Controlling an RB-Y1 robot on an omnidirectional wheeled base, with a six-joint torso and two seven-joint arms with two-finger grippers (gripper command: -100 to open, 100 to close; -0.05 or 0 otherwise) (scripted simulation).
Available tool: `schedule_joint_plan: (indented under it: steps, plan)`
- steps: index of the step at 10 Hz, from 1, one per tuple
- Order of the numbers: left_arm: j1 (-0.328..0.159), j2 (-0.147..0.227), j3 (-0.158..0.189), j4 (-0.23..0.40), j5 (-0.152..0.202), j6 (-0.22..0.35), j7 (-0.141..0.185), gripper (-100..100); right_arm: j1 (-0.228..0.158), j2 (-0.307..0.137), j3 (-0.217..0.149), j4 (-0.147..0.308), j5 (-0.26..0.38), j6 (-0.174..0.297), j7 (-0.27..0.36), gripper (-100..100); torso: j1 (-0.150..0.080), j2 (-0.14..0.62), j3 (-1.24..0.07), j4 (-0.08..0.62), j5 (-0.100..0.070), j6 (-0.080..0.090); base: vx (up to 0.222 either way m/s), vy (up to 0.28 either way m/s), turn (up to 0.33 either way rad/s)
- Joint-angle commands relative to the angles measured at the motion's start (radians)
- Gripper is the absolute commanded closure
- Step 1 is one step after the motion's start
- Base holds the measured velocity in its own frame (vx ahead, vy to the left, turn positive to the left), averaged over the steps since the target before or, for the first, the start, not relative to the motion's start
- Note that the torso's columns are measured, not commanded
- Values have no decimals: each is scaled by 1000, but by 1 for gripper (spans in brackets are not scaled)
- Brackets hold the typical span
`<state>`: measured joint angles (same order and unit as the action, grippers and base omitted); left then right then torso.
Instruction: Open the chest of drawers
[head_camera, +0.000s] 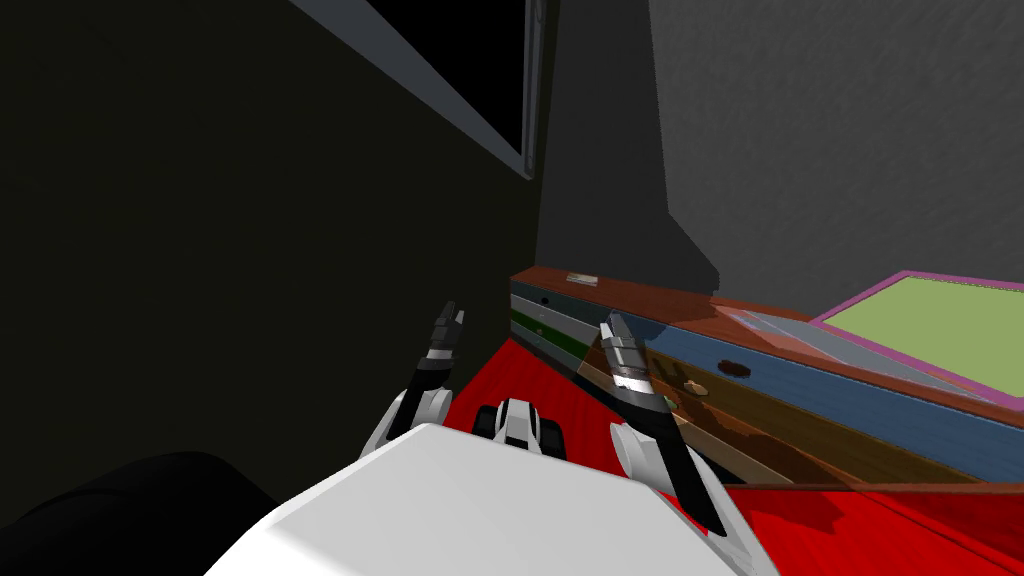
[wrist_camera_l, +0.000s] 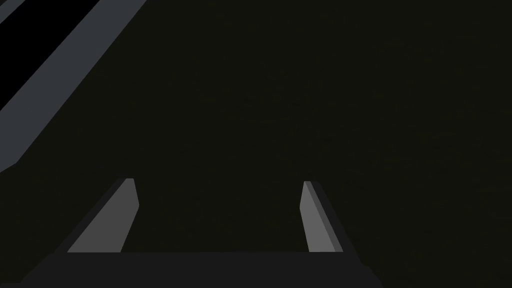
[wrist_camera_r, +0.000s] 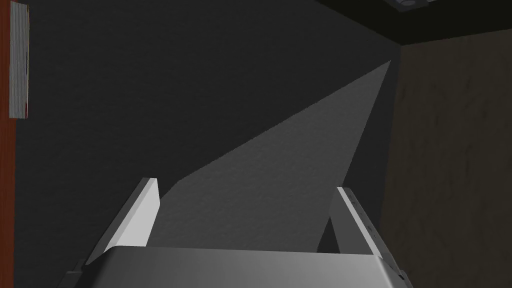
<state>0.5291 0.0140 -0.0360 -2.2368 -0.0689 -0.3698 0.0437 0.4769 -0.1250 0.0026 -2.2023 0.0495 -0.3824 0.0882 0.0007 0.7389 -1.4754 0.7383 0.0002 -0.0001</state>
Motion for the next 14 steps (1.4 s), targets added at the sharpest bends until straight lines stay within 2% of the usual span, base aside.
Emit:
schedule_joint_plan:
  steps: [1, 2, 3, 4, 5, 6, 7, 8, 9, 10, 11, 12, 14]
  plan:
    - [0, 0, 0, 0, 0, 0, 0, 0, -2, -20, -13, 22, 75, 43, 34, -100, -1, -1, -1, 0, 0, 0, 34, -20, 35]
    - [0, 0, 0, 0, 0, 0, 0, 0, -5, -31, -21, 36, 106, 75, 60, -100, -1, -1, -1, 0, 0, 0, 31, -16, 60]
    - [0, 0, 0, 0, 0, 0, 0, 0, -5, -31, -21, 36, 129, 75, 60, -100, -1, -1, -1, 0, 0, 0, 29, -14, 36]
    - [0, 0, 0, 0, 0, 0, 0, 0, -8, -42, -30, 52, 161, 110, 87, -100, -1, -1, 0, 0, 0, 0, 33, -16, 61]
    - [0, 0, 0, 0, 0, 0, 0, 0, -8, -42, -30, 52, 188, 110, 87, -100, -1, -1, -1, 0, 0, 0, 35, -14, 37]
    - [0, 0, 0, 0, 0, 0, 0, 0, -11, -51, -39, 68, 219, 148, 117, -100, -1, -1, -1, 0, 0, 0, 39, -21, 91]
    - [0, 0, 0, 0, 0, 0, 0, 0, -11, -51, -39, 68, 250, 148, 117, -100, -1, -1, -1, 0, 0, 0, 33, -24, 39]
    - [0, 0, 0, 0, 0, 0, 0, 0, -15, -58, -49, 86, 282, 187, 147, -100, -1, -1, -1, 0, 0, 0, 39, -27, 73]
    - [0, 0, 0, 0, 0, 0, 0, 0, -15, -58, -49, 86, 314, 187, 147, -100, -1, -1, -1, 0, 0, 0, 36, -25, 44]
    - [0, 0, 0, 0, 0, 0, 0, 0, -19, -65, -58, 104, 345, 227, 179, -100, -1, -1, -1, 0, 0, 0, 43, -19, 79]
    - [0, 0, 0, 0, 0, 0, 0, 0, -19, -65, -58, 104, 379, 227, 179, -100, 0, -1, -1, 0, 0, 0, 37, -15, 58]
    - [0, 0, 0, 0, 0, 0, 0, 0, -23, -71, -69, 123, 410, 266, 211, -100, 0, -1, -1, 0, 0, 0, 46, -19, 106]
    - [0, 0, 0, 0, 0, 0, 0, 0, -23, -71, -69, 123, 454, 269, 211, -100, -1, -1, -1, 0, 0, 0, 26, -15, 16]
